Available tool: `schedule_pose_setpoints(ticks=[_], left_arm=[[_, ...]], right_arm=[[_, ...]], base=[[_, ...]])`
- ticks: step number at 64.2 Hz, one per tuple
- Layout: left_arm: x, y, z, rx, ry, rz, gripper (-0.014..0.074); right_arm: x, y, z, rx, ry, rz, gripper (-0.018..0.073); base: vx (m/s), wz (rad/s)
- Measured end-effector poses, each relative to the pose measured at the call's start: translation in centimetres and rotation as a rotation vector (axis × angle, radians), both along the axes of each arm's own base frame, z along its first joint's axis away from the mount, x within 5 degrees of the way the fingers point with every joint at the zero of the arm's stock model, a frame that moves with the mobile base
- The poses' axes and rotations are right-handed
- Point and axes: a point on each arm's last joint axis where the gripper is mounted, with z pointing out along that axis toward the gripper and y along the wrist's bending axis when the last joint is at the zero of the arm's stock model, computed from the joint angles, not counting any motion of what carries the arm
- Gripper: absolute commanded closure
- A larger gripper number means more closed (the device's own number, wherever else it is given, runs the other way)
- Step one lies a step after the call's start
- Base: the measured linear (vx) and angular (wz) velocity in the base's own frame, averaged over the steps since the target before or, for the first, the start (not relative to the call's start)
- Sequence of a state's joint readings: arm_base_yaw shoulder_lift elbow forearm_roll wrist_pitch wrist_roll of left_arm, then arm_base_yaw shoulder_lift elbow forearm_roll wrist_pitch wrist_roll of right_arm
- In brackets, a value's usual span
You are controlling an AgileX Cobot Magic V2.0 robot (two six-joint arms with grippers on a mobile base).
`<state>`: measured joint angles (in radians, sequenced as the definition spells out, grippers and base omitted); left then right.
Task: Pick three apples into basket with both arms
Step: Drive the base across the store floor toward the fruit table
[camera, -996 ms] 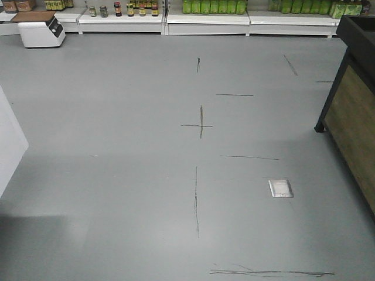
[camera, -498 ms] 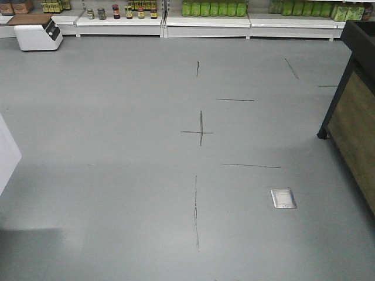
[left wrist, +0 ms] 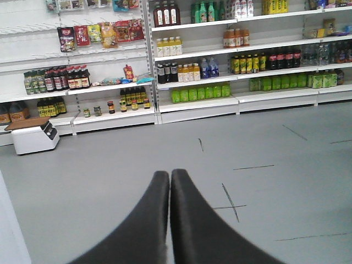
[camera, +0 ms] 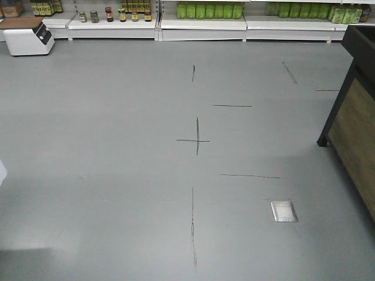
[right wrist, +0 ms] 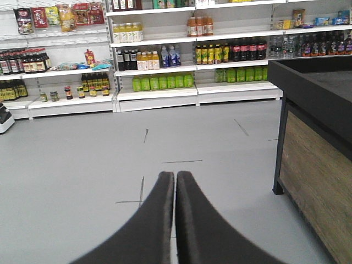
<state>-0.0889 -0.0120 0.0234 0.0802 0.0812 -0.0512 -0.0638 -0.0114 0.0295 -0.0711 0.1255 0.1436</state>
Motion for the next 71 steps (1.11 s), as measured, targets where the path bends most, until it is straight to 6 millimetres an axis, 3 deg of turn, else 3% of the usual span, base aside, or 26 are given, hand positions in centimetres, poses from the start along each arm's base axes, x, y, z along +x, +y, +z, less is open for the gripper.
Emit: schedule_pose_setpoints(ticks=[71], left_arm=[[0.0,0.0,0.0,0.0,0.0,0.0,0.0603]], right_arm=[[0.0,0.0,0.0,0.0,0.0,0.0,0.0563]], base=[[0.23,-0.25]])
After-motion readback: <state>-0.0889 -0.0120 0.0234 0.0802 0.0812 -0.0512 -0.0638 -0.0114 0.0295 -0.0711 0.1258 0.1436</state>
